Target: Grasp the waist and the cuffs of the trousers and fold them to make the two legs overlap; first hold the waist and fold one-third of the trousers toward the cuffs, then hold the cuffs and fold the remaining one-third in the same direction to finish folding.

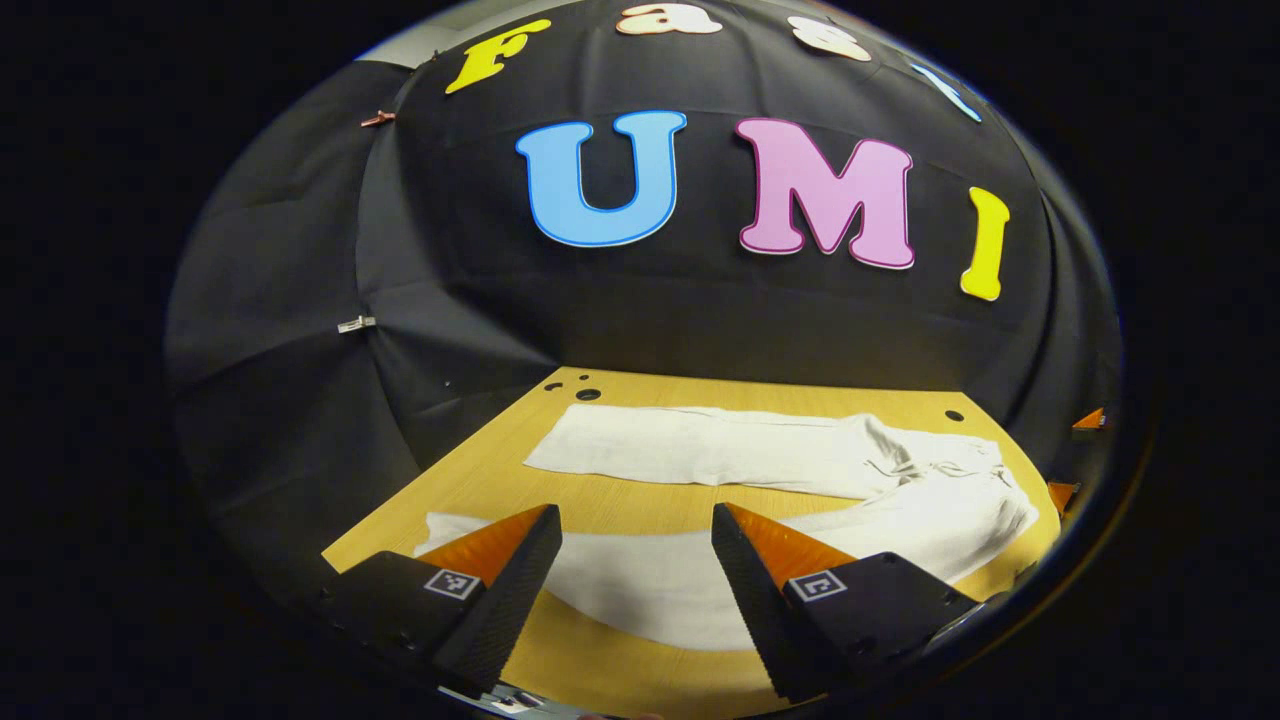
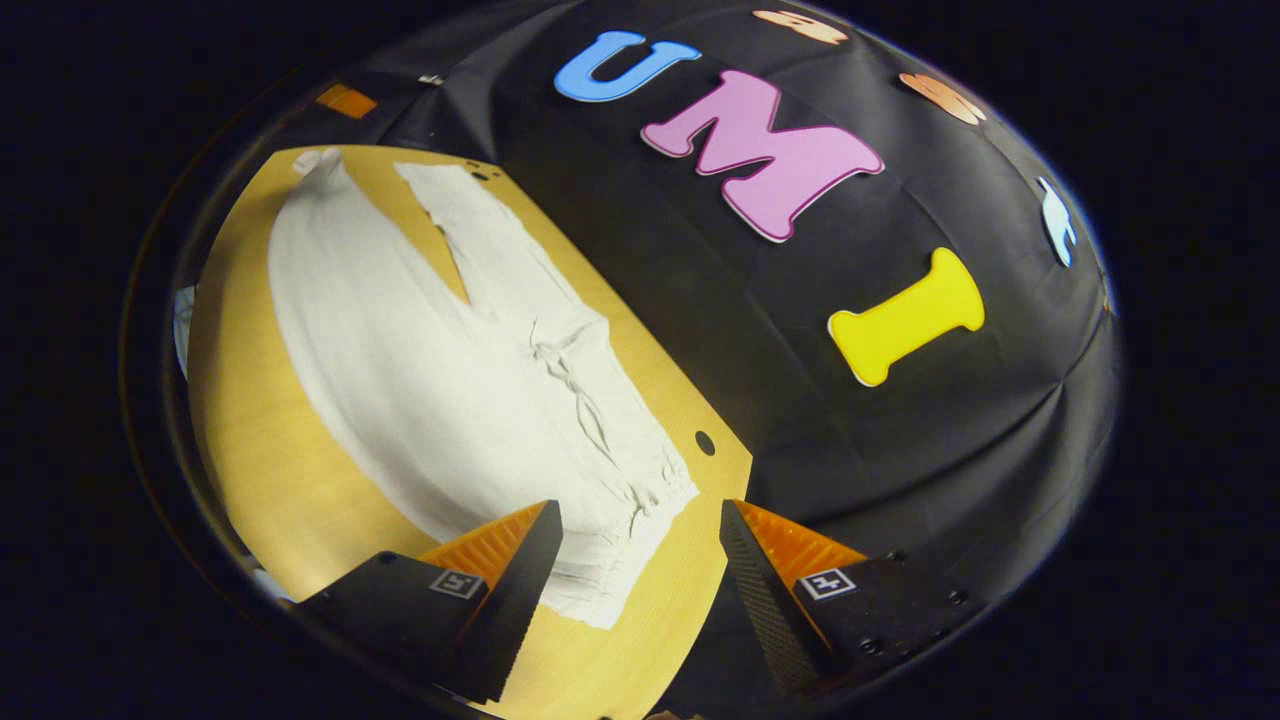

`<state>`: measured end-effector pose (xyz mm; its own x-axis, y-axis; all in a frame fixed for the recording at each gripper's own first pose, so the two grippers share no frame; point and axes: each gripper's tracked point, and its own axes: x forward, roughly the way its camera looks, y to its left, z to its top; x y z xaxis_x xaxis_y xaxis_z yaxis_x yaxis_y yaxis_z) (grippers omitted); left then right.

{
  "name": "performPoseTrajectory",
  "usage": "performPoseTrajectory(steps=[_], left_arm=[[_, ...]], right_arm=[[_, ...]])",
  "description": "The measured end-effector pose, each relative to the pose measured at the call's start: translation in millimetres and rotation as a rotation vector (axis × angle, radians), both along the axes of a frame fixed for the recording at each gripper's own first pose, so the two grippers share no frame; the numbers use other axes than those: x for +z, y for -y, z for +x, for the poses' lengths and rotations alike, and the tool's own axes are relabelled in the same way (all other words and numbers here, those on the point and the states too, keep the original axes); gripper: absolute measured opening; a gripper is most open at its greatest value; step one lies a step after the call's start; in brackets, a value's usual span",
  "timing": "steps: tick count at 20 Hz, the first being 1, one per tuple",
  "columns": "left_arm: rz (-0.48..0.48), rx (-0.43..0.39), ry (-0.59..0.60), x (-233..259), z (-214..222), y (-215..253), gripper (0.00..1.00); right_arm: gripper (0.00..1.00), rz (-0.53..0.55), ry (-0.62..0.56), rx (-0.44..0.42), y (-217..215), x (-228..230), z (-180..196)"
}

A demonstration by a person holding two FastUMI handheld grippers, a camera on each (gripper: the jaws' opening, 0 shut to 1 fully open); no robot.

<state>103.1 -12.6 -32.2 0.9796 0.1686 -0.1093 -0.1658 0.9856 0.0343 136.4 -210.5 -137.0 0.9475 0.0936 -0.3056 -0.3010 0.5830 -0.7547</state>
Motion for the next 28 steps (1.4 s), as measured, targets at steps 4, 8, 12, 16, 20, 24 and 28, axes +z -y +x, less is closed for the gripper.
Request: performPoseTrajectory(steps=[4,8,12,16,20,24,28], left_arm=[[0.015,0.021,-0.040,-15,1,-3,0.96],[0.011,0.041,-0.071,-24,4,-3,0.95],[0.017,0.062,-0.093,-31,5,-4,0.94],[0.015,0.081,-0.111,-37,5,-5,0.95],[0.017,0.094,-0.127,-42,-4,-7,0.95],[0.027,0.102,-0.141,-49,-4,-10,0.97],[0.054,0.132,-0.184,-69,-10,-26,0.98]], right_arm=[[0.98,-0.101,-0.097,0.019,31,-38,6],[0.98,-0.229,-0.179,0.039,59,-76,10],[0.98,-0.311,-0.238,0.049,81,-102,16],[0.98,-0.376,-0.240,0.101,82,-115,24],[0.94,-0.423,-0.202,0.123,78,-116,38],[0.88,-0.459,-0.188,0.131,76,-117,52],[0.81,-0.508,-0.185,0.125,75,-121,64]])
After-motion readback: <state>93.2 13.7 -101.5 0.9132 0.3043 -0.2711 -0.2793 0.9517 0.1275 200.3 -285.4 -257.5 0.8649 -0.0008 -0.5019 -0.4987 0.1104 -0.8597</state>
